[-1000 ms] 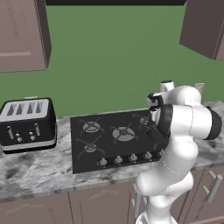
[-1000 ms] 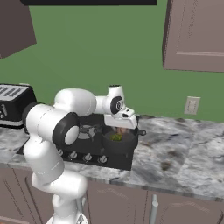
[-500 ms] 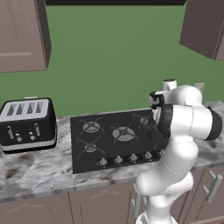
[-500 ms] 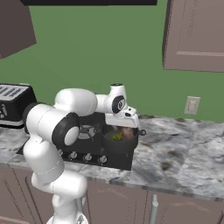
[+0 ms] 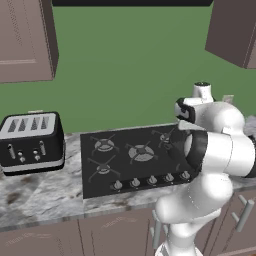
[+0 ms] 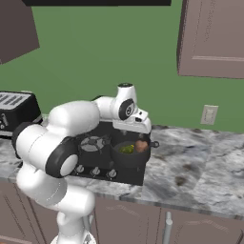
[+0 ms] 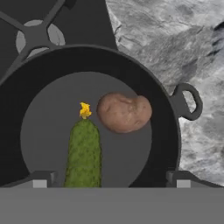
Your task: Put the potato and cucumber in the pot. Retrieve the spatula and lightly stir the vegetables in the pot.
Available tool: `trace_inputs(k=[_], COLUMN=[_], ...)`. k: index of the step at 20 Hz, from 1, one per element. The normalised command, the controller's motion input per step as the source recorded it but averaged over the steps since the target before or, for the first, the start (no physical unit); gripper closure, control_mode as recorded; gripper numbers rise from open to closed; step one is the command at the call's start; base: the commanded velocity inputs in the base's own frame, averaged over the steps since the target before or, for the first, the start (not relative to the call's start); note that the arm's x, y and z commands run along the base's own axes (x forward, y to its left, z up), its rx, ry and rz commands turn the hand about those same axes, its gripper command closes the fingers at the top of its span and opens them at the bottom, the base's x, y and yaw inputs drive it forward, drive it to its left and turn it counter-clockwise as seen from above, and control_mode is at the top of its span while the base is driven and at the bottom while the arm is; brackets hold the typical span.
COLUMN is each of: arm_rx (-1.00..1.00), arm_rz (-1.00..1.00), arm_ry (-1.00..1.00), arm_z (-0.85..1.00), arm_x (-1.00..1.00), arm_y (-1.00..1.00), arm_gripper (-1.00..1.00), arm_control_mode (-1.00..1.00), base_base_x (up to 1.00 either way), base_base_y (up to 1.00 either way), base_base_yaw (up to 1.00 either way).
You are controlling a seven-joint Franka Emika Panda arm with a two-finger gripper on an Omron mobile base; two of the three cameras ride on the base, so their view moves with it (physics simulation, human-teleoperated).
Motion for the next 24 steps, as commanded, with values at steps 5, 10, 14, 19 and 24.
trace_inputs(k=[5, 10, 14, 19, 24], arm_rx=[0.00, 0.00, 0.00, 0.00, 0.03], arm_rz=[0.00, 0.00, 0.00, 0.00, 0.00], arm_ry=[-0.07, -0.05, -0.02, 0.00, -0.07], arm_z=[0.21, 0.15, 0.32, 0.27, 0.12], arm_x=[-0.66, -0.70, -0.48, -0.37, -0.43], arm_y=[0.38, 0.50, 0.51, 0.51, 0.20], arm_gripper=[-1.00, -1.00, -1.00, -1.00, -1.00], arm_control_mode=[-1.00, -1.00, -1.00, -1.00, -1.00], base_base_x=[0.00, 0.00, 0.00, 0.00, 0.00], base_base_y=[0.00, 0.00, 0.00, 0.00, 0.00], base_base_yaw=[0.00, 0.00, 0.00, 0.00, 0.00])
